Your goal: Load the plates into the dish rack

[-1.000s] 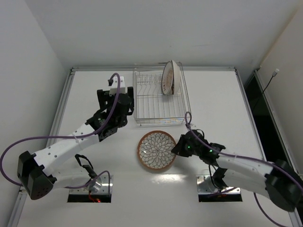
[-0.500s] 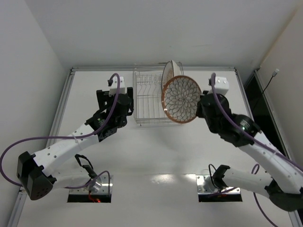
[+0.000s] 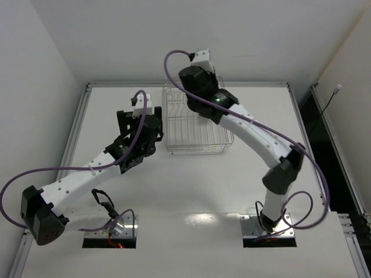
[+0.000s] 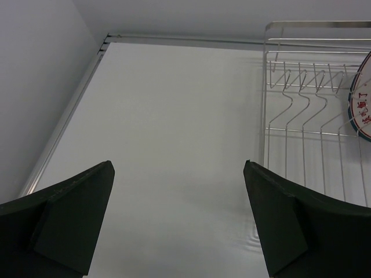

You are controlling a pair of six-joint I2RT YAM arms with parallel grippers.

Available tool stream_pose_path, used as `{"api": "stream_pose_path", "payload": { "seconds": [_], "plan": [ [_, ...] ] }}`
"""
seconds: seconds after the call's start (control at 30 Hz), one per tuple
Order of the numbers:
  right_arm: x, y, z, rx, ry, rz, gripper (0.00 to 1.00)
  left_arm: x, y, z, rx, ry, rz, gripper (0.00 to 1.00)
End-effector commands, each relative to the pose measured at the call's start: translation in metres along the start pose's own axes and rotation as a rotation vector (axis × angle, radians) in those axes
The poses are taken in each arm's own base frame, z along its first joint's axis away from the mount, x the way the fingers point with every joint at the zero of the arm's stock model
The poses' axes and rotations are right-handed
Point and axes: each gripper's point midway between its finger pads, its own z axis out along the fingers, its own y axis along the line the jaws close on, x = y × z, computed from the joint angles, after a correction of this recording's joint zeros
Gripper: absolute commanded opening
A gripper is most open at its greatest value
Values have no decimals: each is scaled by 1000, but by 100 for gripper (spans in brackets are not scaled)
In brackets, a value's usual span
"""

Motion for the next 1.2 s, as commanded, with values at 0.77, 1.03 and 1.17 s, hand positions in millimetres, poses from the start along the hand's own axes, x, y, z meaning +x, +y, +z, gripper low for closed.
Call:
{"api": "stream_pose_path", "payload": {
  "seconds": [0.77,1.03,1.17],
  "plan": [
    [2,58,94,400,-39,-138,0,-36,13,-12,-15,-58,-114,95],
    [27,73,115,415,-11,-198,0,-36,13,-12,-15,-58,-123,96],
    [39,82,121,413,-3,-216,0,-36,13,-12,-15,-58,-123,96]
  ]
}}
